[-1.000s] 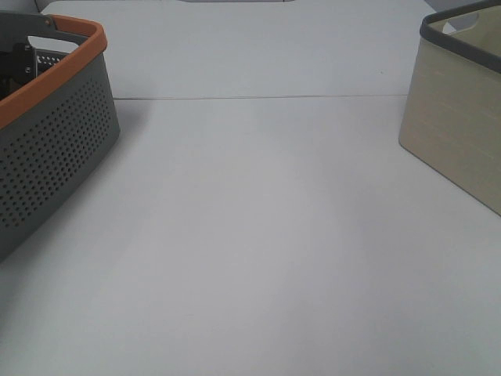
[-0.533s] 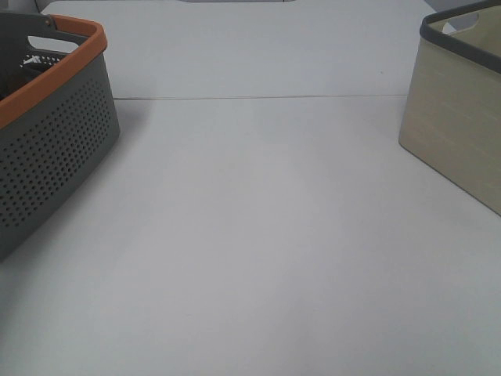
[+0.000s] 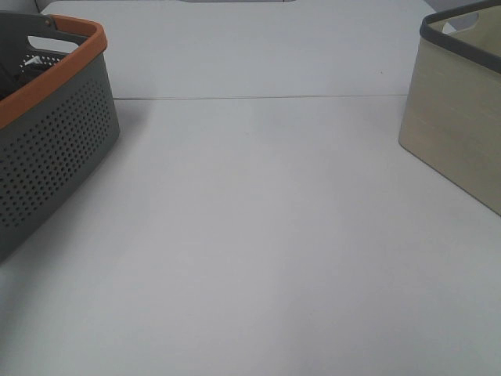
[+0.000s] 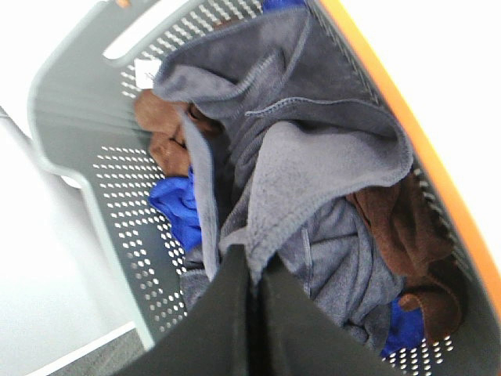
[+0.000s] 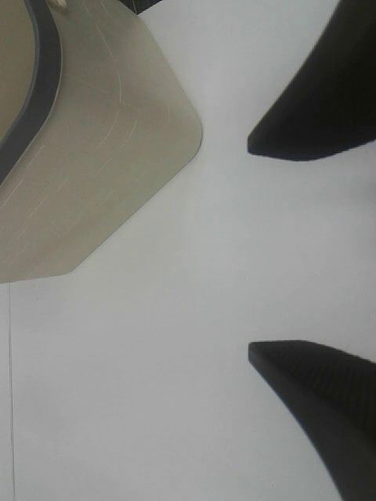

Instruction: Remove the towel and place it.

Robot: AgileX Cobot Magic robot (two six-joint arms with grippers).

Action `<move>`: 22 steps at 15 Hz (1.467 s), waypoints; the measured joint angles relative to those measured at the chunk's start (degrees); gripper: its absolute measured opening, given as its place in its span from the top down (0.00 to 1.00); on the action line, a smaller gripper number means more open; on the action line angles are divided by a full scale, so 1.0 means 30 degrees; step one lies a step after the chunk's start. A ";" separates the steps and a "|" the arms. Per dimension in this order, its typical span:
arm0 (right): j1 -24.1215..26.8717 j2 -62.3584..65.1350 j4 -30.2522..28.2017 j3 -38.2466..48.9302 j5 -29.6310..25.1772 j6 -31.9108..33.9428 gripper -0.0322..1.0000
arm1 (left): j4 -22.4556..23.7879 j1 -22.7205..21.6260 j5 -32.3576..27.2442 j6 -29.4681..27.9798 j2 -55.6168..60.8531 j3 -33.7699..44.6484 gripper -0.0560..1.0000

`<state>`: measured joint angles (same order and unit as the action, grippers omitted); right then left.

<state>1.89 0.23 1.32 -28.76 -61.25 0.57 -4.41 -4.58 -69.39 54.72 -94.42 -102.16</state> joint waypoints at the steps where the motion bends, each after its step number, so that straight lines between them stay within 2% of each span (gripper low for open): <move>1: 0.0000 0.0000 0.0000 0.0000 0.0000 0.0000 0.40 | -0.0306 0.0000 0.0000 -0.0076 0.0840 0.0000 0.95; 4: 0.0000 0.0000 0.0000 0.0000 0.0000 0.0000 0.40 | -0.1700 0.0000 -0.0057 -0.0172 0.3113 -0.0019 0.95; 8: 0.0000 0.0000 0.0000 0.0000 0.0000 0.0000 0.40 | -0.2731 0.0000 -0.0095 -0.0153 0.4393 -0.0993 0.95; 12: 0.0000 0.0000 0.0267 -0.0363 0.0649 0.0000 0.40 | -0.5940 0.0000 -0.0115 0.0707 0.4717 -0.3858 0.95; 15: 0.0000 -0.0248 0.2464 -0.1757 0.1528 -0.0592 0.40 | -0.8804 0.0000 -0.0076 0.1050 0.4756 -0.5405 0.95; 16: 0.0000 -0.0554 0.3056 -0.2024 0.1585 -0.1031 0.40 | -0.9206 0.0000 -0.0076 0.1146 0.4756 -0.5615 0.95; 17: 0.0000 -0.1318 0.4240 -0.2445 0.1604 -0.2215 0.40 | -1.0160 0.0000 -0.0019 0.1222 0.4775 -0.6073 0.95; 18: 0.0000 -0.3285 0.6818 -0.3304 0.1642 -0.4908 0.40 | -1.1402 0.0286 0.0172 0.1261 0.4679 -0.6685 0.95; 20: 0.0000 -0.4679 0.8442 -0.3648 0.1910 -0.6742 0.40 | -1.1325 0.1642 0.0325 0.1261 0.4393 -0.6875 0.95; 22: 0.0000 -0.5787 1.0065 -0.3686 0.2979 -0.8079 0.40 | -0.9702 0.4297 0.0745 0.1070 0.3629 -0.6895 0.95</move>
<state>1.89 -17.13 31.51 -39.82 -52.31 -23.66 -33.52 8.31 -67.15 57.93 -83.54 -122.84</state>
